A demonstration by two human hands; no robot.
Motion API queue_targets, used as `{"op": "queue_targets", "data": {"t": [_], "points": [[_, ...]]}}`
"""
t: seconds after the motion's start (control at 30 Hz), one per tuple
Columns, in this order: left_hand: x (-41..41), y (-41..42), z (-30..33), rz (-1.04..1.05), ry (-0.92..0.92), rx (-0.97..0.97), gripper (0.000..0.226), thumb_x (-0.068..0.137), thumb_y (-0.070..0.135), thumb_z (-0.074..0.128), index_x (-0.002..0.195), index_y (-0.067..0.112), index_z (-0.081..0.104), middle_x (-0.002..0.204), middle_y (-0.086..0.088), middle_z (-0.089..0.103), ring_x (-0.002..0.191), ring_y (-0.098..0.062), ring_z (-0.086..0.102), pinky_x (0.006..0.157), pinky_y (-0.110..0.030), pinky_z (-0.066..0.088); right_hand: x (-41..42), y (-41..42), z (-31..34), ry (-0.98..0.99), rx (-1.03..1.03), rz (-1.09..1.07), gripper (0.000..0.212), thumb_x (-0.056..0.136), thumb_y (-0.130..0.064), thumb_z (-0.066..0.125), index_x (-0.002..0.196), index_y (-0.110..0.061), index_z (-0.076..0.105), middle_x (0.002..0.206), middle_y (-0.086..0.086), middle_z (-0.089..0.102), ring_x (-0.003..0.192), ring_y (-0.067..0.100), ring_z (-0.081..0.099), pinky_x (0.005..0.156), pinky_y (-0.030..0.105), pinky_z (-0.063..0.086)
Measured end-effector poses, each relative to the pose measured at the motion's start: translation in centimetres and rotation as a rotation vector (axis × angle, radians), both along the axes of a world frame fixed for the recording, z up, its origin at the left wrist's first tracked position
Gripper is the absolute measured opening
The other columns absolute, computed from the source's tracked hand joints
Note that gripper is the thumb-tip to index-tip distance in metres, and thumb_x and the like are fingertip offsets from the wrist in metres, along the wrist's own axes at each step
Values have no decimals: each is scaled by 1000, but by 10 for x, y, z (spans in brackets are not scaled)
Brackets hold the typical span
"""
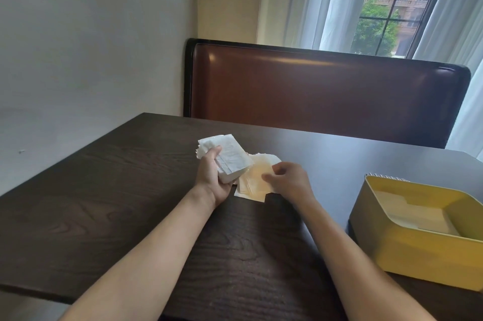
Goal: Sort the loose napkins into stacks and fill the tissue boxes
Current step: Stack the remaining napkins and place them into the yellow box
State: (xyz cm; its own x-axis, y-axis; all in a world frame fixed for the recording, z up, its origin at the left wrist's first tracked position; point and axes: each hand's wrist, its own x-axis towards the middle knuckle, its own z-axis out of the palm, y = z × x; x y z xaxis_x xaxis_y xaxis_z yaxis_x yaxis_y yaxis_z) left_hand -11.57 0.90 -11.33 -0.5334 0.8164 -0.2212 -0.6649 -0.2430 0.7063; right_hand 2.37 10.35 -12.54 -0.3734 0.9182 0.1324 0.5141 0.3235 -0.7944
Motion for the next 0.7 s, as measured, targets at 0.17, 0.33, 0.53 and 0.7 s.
{"op": "queue_targets", "data": {"t": [0.17, 0.33, 0.53, 0.7], "points": [[-5, 5, -7, 71, 8, -68, 36, 92, 11, 68, 126, 5, 61, 104, -13, 72, 77, -23, 71, 50, -31, 58, 6, -1, 9, 261, 11, -61, 2, 83, -14, 73, 82, -15, 74, 79, -2, 68, 79, 18, 66, 79, 40, 57], [-5, 7, -7, 100, 26, -100, 32, 95, 14, 65, 125, 6, 65, 99, -8, 74, 80, -19, 71, 54, -28, 59, 10, 1, 13, 474, 13, -148, 13, 87, -13, 64, 94, -11, 75, 86, 0, 72, 83, 21, 67, 71, 31, 54], [8, -2, 3, -73, 46, -46, 27, 104, 23, 50, 114, 3, 65, 99, -16, 75, 91, -29, 71, 73, -41, 61, 12, -11, 31, 817, -89, -27, 13, 98, -15, 57, 107, -13, 67, 97, 4, 65, 77, 15, 62, 53, 16, 48], [18, -3, 6, -233, 120, 25, 52, 104, 53, 36, 111, 12, 67, 100, -12, 77, 89, -25, 73, 81, -41, 57, 5, -15, 29, 669, -96, 124, 18, 96, -9, 59, 107, -3, 72, 77, 2, 66, 49, 4, 53, 45, 18, 41]]}}
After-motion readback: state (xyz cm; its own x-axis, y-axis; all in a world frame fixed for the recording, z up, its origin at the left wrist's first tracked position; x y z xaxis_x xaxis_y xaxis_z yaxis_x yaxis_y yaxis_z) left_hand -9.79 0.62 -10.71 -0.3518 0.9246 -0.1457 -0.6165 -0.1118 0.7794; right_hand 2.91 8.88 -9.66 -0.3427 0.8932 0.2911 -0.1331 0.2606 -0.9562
